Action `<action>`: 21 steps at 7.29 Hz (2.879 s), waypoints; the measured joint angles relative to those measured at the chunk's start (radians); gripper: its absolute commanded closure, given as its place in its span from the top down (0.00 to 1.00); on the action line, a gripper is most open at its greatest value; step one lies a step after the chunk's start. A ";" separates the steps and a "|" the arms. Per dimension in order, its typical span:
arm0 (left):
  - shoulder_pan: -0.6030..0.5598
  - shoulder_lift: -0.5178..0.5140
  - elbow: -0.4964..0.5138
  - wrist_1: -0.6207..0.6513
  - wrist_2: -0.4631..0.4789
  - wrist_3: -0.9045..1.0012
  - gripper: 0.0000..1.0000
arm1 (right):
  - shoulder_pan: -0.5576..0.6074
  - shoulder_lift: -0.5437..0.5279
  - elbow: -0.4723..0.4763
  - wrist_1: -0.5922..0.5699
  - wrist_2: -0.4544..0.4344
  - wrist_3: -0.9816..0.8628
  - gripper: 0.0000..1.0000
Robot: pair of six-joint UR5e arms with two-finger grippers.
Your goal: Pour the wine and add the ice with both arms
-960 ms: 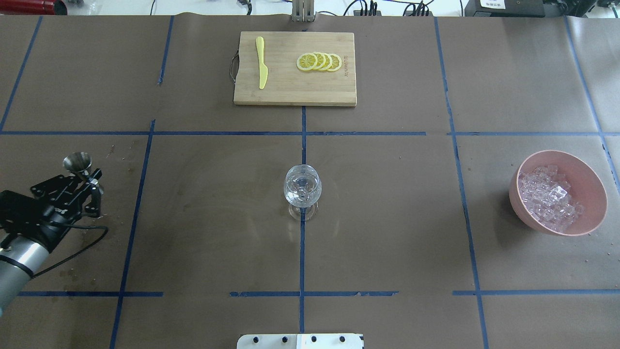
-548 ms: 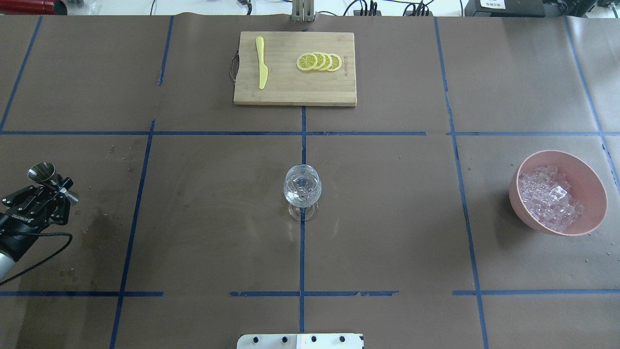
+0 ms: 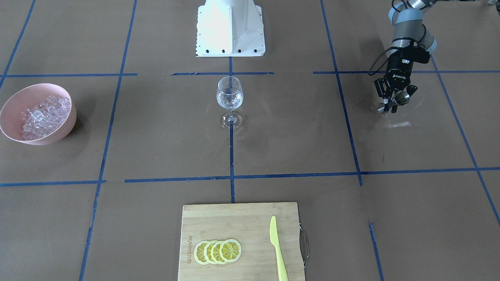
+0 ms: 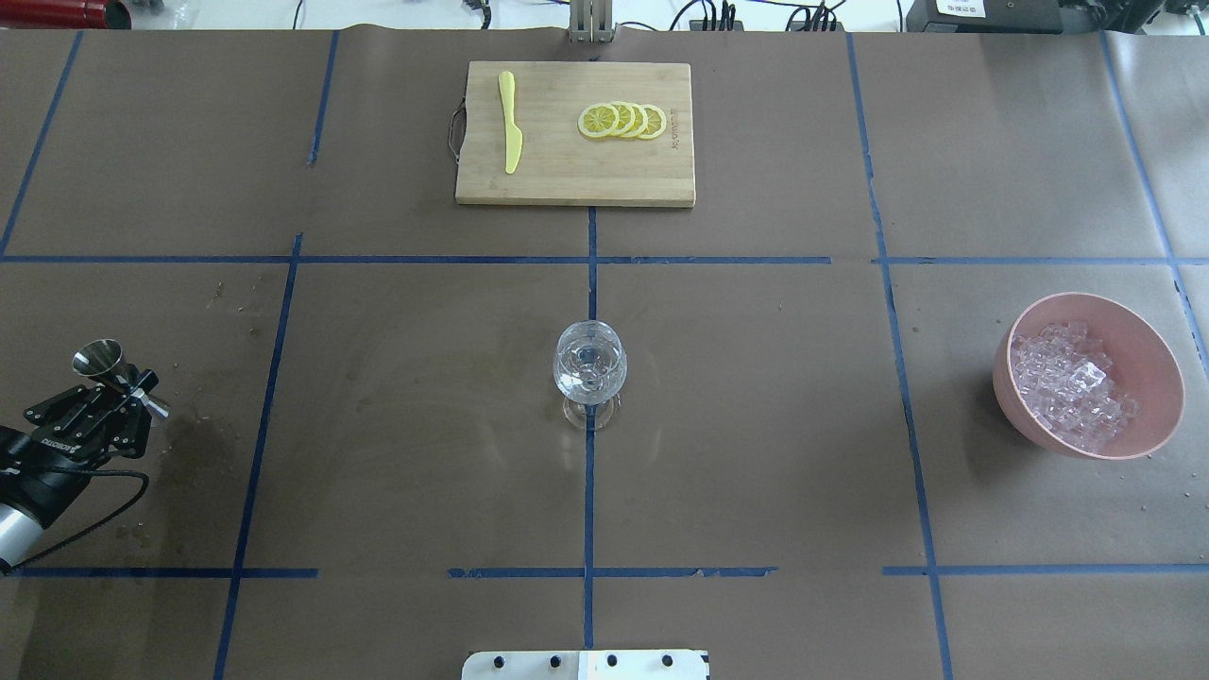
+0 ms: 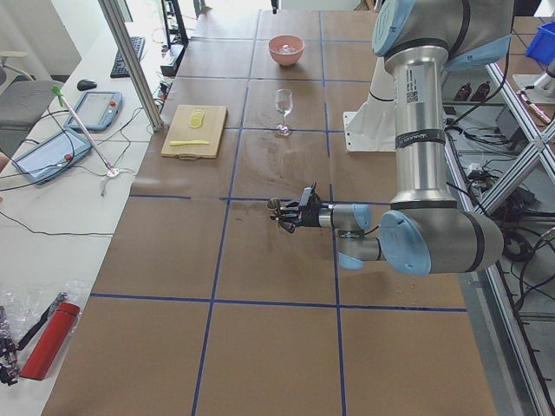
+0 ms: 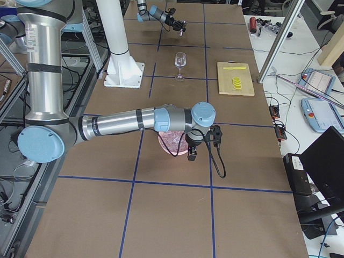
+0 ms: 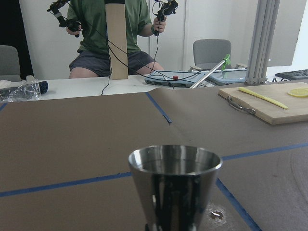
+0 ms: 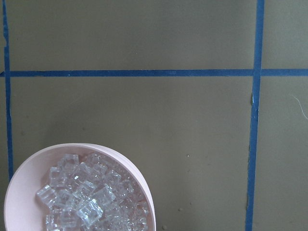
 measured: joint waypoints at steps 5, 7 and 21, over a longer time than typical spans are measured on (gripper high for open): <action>0.029 -0.005 0.005 0.001 0.008 -0.013 0.00 | -0.001 0.001 0.002 0.000 0.000 0.000 1.00; 0.042 -0.006 0.005 0.001 0.007 -0.014 0.00 | -0.001 0.001 0.003 0.000 0.000 0.000 1.00; 0.068 -0.001 0.007 -0.002 -0.008 -0.001 0.84 | -0.002 0.001 -0.004 0.000 0.000 0.000 1.00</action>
